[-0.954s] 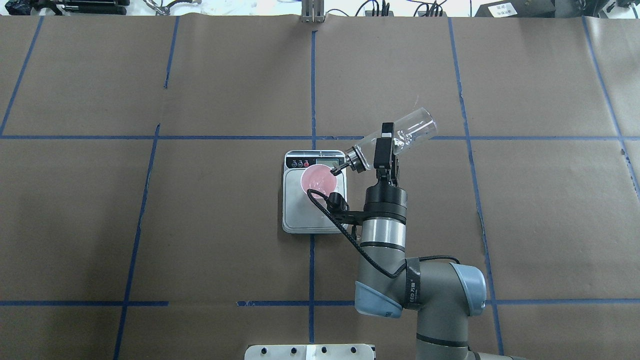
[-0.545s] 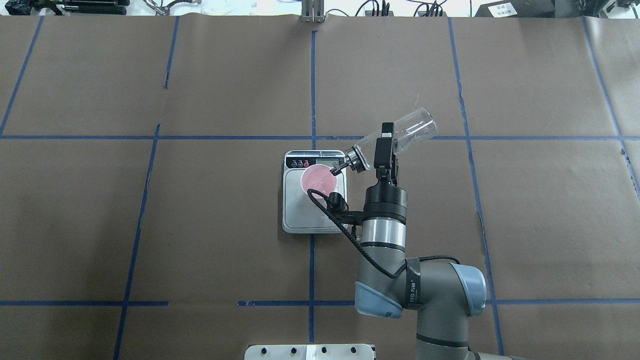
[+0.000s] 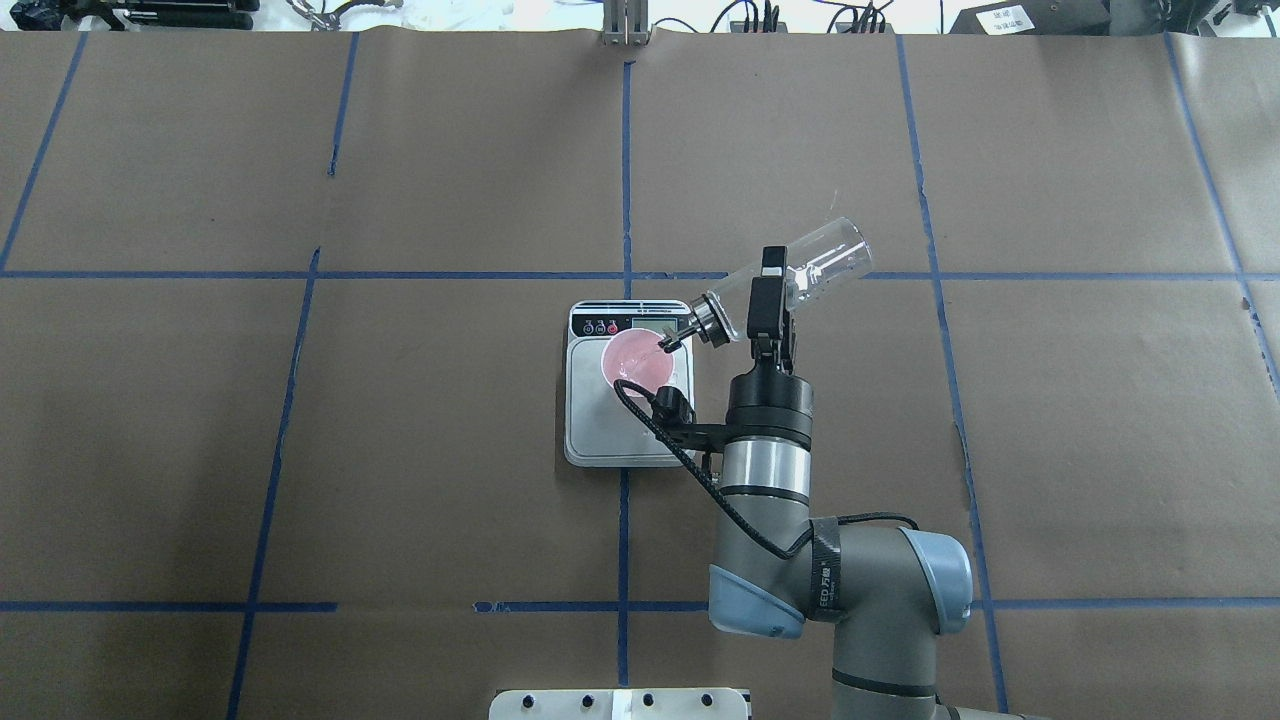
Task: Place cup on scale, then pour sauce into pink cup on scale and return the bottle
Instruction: 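Tilt the bottle spout over the pink cup with the right gripper, then tilt the bottle upright and carry it back to its spot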
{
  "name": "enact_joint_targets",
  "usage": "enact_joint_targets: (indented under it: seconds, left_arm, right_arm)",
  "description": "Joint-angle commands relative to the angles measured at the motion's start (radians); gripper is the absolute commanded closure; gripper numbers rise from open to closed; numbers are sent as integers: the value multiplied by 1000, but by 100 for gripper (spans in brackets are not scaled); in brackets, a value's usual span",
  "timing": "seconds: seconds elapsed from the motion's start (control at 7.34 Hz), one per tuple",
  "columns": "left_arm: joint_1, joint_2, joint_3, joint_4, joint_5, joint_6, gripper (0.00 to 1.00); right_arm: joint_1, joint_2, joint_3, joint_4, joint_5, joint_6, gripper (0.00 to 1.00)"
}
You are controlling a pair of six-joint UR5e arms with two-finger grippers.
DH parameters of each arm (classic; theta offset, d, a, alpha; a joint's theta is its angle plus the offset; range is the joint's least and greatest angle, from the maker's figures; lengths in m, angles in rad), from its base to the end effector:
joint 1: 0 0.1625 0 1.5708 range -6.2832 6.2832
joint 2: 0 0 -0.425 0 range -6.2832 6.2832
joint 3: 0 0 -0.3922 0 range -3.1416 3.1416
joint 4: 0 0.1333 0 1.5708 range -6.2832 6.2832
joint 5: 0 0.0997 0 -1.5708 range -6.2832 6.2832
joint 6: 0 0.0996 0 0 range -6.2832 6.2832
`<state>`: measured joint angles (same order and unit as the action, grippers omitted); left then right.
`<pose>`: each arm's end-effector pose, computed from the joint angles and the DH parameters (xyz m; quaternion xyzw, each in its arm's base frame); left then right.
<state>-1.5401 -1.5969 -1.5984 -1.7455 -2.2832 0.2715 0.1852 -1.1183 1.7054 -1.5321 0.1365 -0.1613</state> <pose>-0.0523 -0.5188 0.6171 0.1476 0.3311 0.1794 0.9145 -0.5481 -0.3387 0.2801 0.5492 0.3785 -0.3562 0.6544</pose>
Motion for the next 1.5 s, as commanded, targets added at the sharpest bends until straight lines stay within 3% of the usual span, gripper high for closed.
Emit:
enact_joint_targets:
  seconds: [0.0,0.68,0.95,1.36]
  left_arm:
    - [0,0,0,1,1,0,0]
    - [0,2,-3,1,-1,0,0]
    - [-2,2,-5,1,-1,0,0]
    - [0,0,-3,1,-1,-2,0]
  right_arm:
    - [-1,3,0,1,2,9,100]
    - [-9,9,3,19,9,95,100]
    - [-12,5,0,67,14,100,100]
    - [-7,0,5,211,102,230,100]
